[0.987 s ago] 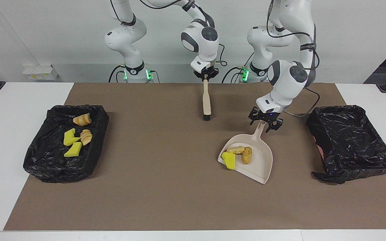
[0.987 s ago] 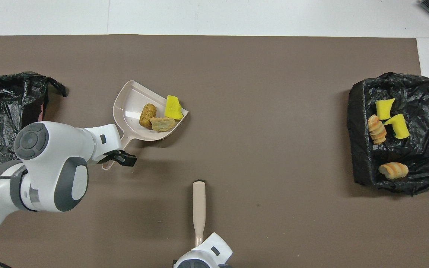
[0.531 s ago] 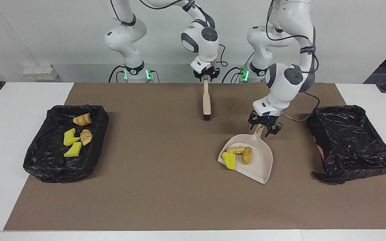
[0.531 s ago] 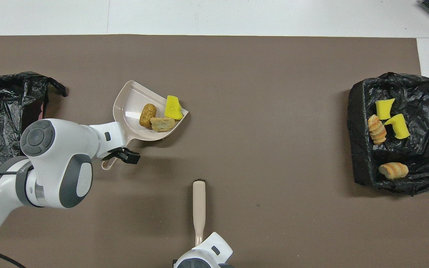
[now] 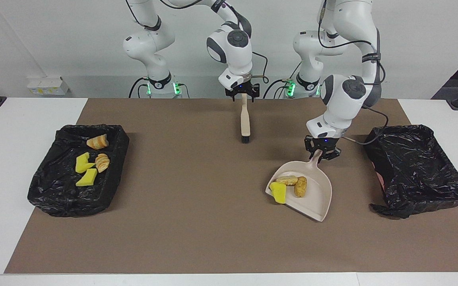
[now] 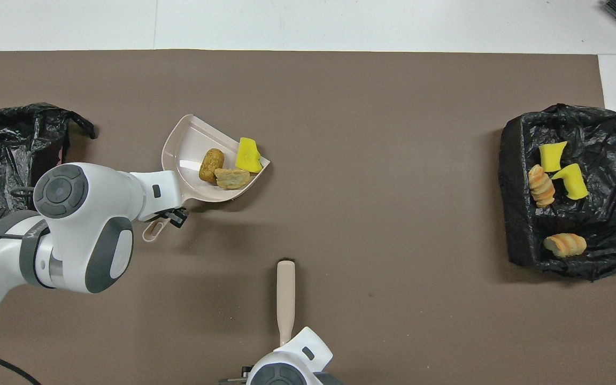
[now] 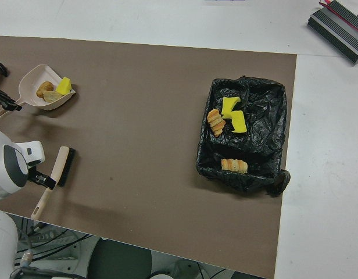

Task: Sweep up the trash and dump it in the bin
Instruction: 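Tip the dustpan over the bin nearest the left gripper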

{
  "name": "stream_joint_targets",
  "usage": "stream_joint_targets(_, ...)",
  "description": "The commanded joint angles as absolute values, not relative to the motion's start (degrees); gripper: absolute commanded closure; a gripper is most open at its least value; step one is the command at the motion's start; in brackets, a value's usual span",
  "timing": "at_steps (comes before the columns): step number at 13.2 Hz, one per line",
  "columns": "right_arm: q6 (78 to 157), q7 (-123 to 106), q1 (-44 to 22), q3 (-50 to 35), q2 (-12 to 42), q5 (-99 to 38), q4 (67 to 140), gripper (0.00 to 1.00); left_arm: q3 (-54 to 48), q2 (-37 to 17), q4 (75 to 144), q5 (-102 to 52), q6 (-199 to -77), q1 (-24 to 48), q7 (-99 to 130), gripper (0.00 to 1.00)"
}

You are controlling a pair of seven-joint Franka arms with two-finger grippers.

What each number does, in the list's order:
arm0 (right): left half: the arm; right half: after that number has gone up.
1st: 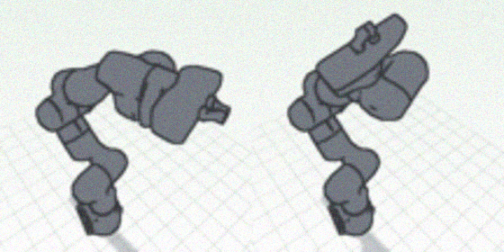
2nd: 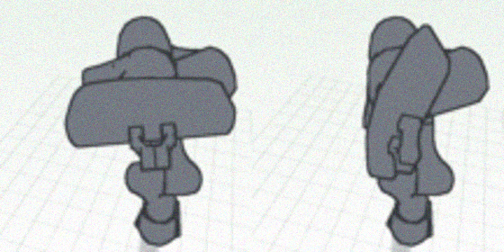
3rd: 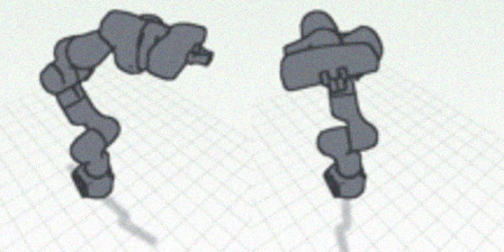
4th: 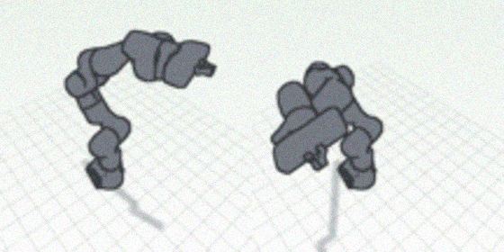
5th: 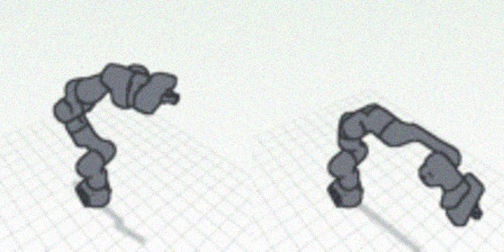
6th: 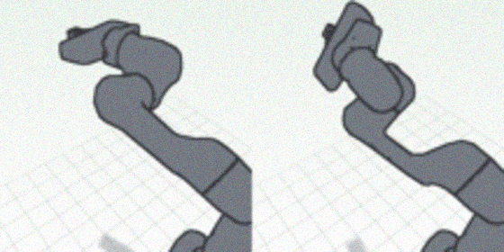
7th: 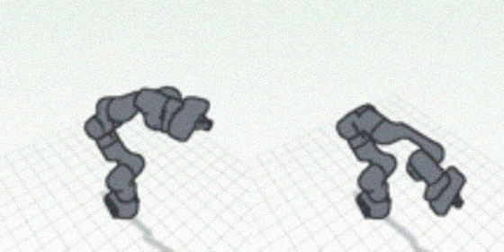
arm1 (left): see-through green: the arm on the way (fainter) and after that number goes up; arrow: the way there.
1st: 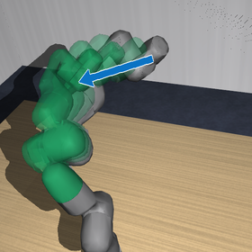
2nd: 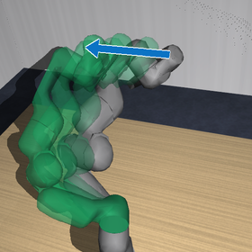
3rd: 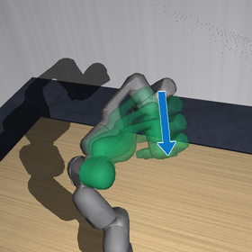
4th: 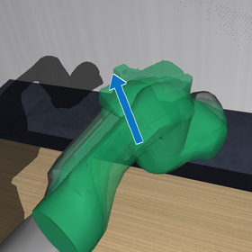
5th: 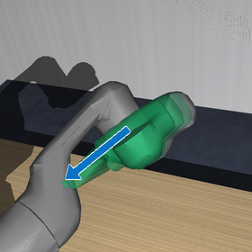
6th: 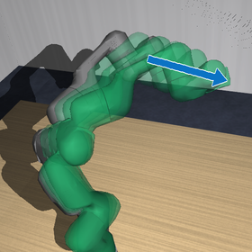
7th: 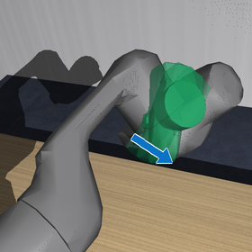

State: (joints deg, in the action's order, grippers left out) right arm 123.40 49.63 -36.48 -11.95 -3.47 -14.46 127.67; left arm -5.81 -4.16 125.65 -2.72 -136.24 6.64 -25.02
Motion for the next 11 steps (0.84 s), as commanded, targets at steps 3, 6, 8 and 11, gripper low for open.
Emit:
stream_joint_targets(3,106.48,40.45,-21.75,-12.04,-9.14,-11.96,118.95,0.00,-5.80,2.54,124.02,-2.46,-132.72,-1.12,-29.88,1.00)
stream_joint_targets(6,94.60,33.51,-9.27,-11.78,-8.71,-10.99,106.30,0.00,-5.63,2.99,119.81,-7.80,-124.65,-5.26,-30.85,1.00)
stream_joint_targets(8,93.52,30.51,-6.42,-11.60,-7.30,-6.79,100.92,0.00,-5.54,3.25,115.43,-8.09,-118.25,-9.47,-30.85,1.00)
stream_joint_targets(11,88.10,27.27,-5.01,-11.69,-4.58,2.80,91.79,0.00,-5.01,2.46,108.21,-7.82,-108.13,-18.07,-31.55,1.00)
